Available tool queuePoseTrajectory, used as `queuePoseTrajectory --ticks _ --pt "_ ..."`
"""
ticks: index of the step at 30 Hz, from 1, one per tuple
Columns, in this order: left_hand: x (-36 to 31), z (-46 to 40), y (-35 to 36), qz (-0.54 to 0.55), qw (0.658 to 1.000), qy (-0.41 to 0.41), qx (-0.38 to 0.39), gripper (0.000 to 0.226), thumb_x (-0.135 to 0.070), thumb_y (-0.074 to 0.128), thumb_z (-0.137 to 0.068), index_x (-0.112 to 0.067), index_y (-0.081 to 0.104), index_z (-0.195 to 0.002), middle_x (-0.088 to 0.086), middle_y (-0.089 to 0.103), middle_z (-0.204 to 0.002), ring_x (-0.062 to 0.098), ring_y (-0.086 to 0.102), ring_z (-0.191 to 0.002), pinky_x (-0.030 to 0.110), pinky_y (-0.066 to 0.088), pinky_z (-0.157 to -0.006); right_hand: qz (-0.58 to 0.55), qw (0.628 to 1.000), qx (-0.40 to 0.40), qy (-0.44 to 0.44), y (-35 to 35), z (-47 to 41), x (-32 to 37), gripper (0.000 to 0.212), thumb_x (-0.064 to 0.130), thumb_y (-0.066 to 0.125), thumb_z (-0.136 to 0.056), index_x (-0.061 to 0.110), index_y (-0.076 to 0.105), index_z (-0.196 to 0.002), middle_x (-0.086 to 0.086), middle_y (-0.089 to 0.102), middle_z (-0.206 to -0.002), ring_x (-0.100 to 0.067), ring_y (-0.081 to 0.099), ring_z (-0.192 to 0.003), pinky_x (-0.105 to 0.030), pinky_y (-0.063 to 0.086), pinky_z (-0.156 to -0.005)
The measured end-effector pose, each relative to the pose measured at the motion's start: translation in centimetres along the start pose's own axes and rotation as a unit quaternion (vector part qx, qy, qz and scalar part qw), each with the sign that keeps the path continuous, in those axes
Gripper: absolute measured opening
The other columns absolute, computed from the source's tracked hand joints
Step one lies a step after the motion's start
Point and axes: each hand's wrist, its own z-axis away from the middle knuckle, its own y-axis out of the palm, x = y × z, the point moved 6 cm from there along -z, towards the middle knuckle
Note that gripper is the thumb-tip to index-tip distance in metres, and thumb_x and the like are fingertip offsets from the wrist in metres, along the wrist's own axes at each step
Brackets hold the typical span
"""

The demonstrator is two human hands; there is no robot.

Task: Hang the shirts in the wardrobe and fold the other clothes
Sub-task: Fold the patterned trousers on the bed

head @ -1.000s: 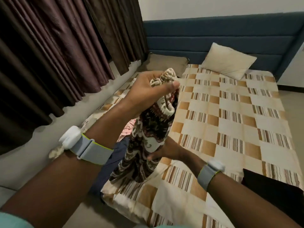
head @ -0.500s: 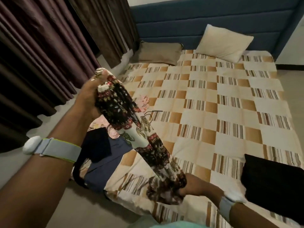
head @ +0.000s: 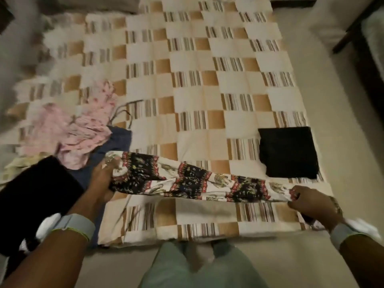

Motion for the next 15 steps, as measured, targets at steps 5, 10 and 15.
queuePoseTrajectory --ticks 5,10,15 --pt "12.4 -6.2 1.3 0.0 0.995 -0.091 0.043 0.045 -0.024 0.067 -0.099 -0.007 0.059 -0.14 0.02 0.067 -0.132 0.035 0.071 -0.106 0.055 0.061 -0.085 0.047 0.992 -0.092 0.076 1.7 -3.6 -2.2 0.024 0.05 0.07 -0.075 0.031 0.057 -0.082 0.01 0.063 -0.071 -0.016 0.064 -0.058 -0.03 0.055 -0.062" --pt "21.6 -11.0 -1.5 -0.094 0.987 -0.128 0.028 0.017 -0.007 0.059 -0.101 -0.001 0.067 -0.115 0.012 0.076 -0.103 0.02 0.076 -0.082 0.036 0.065 -0.068 0.107 0.992 -0.044 0.058 10.5 -12.6 -2.3 0.046 0.053 0.074 -0.074 0.021 0.066 -0.107 -0.005 0.063 -0.087 -0.029 0.065 -0.073 -0.042 0.057 -0.07" --pt "24.2 -13.5 -3.4 -0.241 0.968 -0.068 0.026 0.005 -0.009 0.069 -0.094 -0.01 0.074 -0.098 0.011 0.077 -0.088 0.016 0.07 -0.072 0.027 0.057 -0.066 0.069 0.993 0.002 -0.094 17.0 -16.4 9.5 0.1 0.074 0.074 -0.073 0.023 0.041 -0.152 -0.013 0.048 -0.15 -0.036 0.048 -0.133 -0.056 0.039 -0.111"
